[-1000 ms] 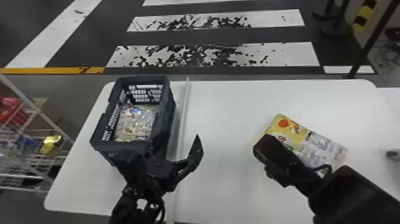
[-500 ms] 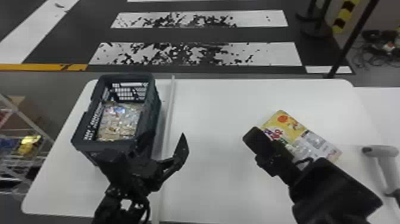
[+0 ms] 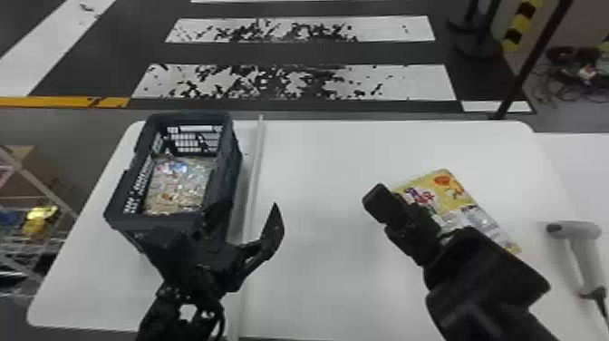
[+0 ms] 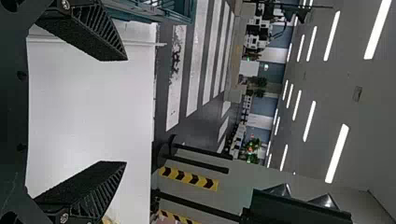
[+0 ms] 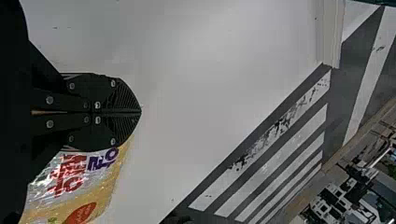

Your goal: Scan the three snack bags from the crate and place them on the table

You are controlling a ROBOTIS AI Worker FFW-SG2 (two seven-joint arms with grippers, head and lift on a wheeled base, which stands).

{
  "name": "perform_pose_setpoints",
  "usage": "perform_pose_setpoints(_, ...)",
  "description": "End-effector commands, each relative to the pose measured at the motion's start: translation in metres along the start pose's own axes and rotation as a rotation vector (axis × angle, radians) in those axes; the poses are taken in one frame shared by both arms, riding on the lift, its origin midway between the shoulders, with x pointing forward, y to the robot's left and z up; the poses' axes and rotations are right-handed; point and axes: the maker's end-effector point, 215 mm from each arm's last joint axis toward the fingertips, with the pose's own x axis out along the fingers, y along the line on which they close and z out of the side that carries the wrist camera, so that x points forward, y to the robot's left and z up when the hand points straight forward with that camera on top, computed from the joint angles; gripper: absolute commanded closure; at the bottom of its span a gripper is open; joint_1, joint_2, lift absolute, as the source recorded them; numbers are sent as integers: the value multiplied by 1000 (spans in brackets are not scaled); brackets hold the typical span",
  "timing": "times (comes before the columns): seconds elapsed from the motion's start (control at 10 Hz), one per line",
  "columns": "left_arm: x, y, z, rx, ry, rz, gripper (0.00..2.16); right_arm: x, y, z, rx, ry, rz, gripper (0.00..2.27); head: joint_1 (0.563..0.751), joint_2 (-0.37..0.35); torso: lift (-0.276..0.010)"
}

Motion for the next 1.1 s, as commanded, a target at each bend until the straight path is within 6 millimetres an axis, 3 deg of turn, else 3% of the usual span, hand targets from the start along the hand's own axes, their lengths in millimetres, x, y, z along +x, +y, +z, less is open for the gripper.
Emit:
perform_pose_setpoints(0.0, 0, 0, 0, -1, 1, 0, 80, 2, -6, -5, -3, 12, -17, 2250, 695, 45, -62)
perform_pose_setpoints(0.7, -1, -4, 0, 0, 1, -6, 80, 7, -44, -23, 13, 65, -117, 2250, 695, -12, -62)
perform_pose_setpoints(0.9, -1, -4, 1, 2, -1, -6, 80, 1, -40, -18, 30, 47, -116, 2250, 695, -19, -62)
perform_pose_setpoints(1.0, -1, -4, 0, 2, 1, -6, 80, -13, -43, -6, 90, 8, -113, 2226, 695, -16, -62)
